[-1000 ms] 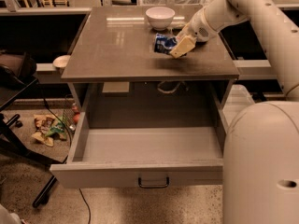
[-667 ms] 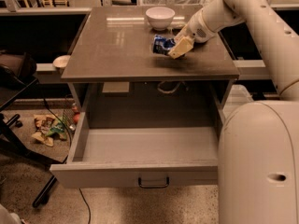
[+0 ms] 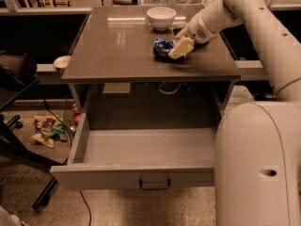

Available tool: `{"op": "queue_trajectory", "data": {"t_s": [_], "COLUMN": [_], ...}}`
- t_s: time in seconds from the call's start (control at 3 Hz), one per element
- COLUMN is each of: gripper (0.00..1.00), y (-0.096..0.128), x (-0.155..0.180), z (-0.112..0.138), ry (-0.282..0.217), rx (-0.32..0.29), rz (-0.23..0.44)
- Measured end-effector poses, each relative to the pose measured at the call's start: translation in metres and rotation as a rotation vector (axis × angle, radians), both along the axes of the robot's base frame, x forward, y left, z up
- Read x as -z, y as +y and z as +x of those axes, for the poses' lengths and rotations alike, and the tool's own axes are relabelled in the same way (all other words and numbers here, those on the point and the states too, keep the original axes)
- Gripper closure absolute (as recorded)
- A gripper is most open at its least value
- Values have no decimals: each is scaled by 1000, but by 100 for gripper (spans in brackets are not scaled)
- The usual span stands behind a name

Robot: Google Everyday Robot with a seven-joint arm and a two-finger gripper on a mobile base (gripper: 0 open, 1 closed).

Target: Pick pepsi can from top drawer and place on counter

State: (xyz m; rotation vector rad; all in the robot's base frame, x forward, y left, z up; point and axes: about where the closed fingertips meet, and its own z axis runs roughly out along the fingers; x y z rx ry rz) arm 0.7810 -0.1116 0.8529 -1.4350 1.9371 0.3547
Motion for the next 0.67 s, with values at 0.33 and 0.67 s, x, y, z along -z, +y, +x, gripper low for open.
{"op": "queue_trajectory", "data": {"t_s": [0.33,0.67], "gripper": [0,0], "y": [-9,-34], "x": [-2,-13], "z": [0,-7], "ry": [-1,-12], "rx": [16,44], "rz": [7,16]}}
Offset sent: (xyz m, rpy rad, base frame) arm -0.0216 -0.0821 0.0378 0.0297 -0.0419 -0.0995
